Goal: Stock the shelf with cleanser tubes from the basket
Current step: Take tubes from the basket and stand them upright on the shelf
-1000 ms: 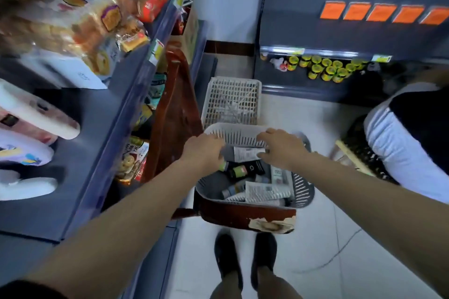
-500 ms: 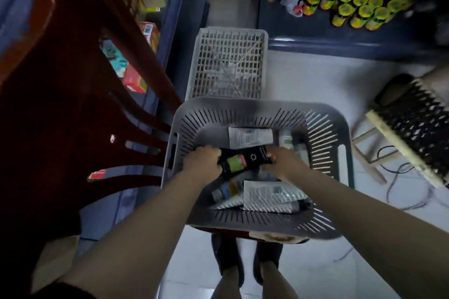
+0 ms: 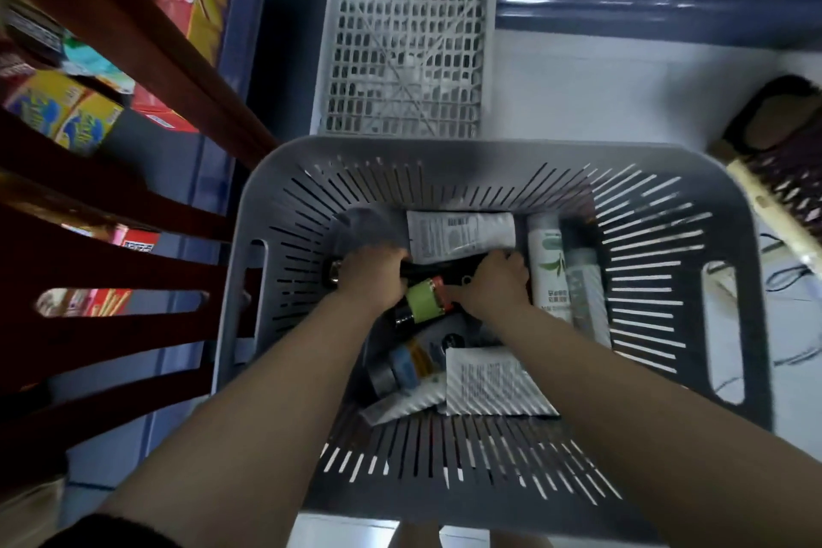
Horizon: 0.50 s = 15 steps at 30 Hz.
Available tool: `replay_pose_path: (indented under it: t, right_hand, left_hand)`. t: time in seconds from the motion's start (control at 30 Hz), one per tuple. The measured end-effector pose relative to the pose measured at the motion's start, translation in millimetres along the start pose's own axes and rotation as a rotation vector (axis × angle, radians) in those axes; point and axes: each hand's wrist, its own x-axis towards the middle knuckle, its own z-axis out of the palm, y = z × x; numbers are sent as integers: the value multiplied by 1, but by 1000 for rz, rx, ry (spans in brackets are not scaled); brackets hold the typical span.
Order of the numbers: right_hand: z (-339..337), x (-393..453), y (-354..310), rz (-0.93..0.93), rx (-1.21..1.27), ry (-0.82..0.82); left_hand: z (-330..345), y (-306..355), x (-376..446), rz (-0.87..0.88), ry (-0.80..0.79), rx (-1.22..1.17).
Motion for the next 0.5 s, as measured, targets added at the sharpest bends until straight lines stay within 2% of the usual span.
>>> replay_pose_path:
  t: [0.23,0.4,0.5]
  right_hand:
    - [-2,4,4,48,7,-35]
    - [-6,9,7,24,74,-110]
    - [-3,10,11,-5,83,-93]
  left_hand:
    - [6,-3,1,-60,-151,-146]
    - [10,-7,-4,-89,-174,-228]
    - [12,-8,-8,-104,-175,-296]
